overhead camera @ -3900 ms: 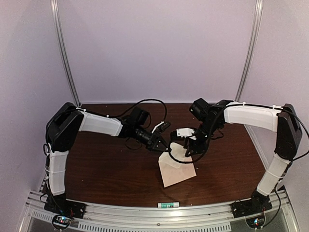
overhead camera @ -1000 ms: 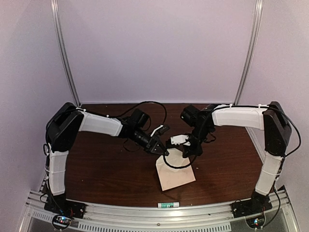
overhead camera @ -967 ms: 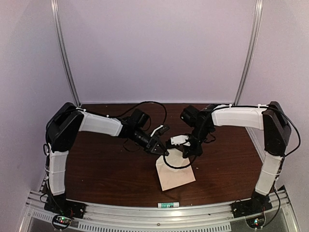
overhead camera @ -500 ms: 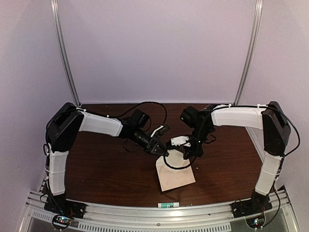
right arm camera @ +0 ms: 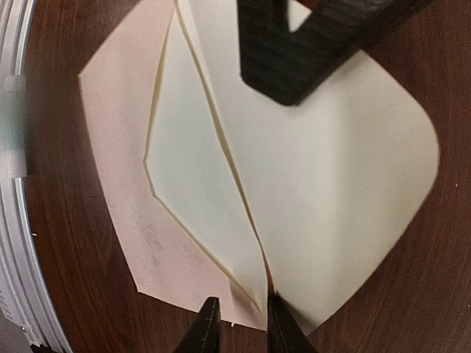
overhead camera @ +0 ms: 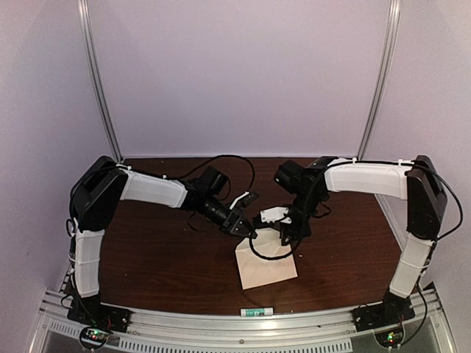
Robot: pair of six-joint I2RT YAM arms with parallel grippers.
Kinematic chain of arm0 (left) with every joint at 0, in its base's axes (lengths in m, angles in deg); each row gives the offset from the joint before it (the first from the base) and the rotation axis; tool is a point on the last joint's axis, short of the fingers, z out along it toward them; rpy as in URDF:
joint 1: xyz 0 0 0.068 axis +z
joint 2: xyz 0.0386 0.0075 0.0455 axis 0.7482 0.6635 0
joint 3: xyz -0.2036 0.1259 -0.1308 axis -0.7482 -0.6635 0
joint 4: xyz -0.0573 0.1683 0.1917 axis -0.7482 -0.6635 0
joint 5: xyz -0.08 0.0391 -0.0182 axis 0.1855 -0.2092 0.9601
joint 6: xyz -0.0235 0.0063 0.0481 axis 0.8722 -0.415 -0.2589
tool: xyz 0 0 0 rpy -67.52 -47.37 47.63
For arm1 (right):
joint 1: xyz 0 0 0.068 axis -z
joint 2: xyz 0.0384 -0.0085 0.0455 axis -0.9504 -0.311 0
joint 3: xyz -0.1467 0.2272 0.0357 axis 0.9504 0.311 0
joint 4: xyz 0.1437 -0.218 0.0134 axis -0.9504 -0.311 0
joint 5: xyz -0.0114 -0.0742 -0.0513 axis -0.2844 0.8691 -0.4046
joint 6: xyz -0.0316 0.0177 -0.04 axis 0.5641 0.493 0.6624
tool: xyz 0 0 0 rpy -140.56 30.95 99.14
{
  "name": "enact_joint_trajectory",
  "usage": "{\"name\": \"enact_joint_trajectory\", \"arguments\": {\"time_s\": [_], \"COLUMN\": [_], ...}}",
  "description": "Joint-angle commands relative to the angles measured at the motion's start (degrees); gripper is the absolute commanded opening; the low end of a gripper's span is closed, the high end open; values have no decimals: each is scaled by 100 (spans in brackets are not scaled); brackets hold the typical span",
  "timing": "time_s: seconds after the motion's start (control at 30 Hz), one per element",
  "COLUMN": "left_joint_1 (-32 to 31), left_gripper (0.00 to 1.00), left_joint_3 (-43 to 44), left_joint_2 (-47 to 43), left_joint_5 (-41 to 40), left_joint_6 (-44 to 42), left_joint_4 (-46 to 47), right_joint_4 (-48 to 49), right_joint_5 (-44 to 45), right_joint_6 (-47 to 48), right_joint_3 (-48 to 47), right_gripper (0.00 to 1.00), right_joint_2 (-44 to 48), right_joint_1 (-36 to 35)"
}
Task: Place the letter into the envelope and seal it
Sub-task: Adjust the 1/2-folded letter in the envelope.
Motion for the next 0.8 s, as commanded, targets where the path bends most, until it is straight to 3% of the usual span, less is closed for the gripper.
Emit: {"name": "enact_joint_trajectory", "arguments": {"time_s": [0.0,0.2,0.37,0.77], "left_joint_1": [14,2,6,2], "left_gripper": [0,0,0,0], "left_joint_3": [119,130,133,-10], "left_joint_2": [-190,-189,-181,91], "left_joint_5": [-116,-117,-156,-325], "left_joint_6": [-137,-159,-157,156], "left_joint_4": [89,58,39,281], "right_joint_4": [124,433,680,1143], "right_joint_5": [445,218,215,377], "right_joint_6": [-57,72,92,245], "right_joint_3": [-202,-18,124,542], "right_gripper": [26,36,67,69], "right_joint_2": [623,769,697,141], "right_joint_1": [1,-87,-458,-680]}}
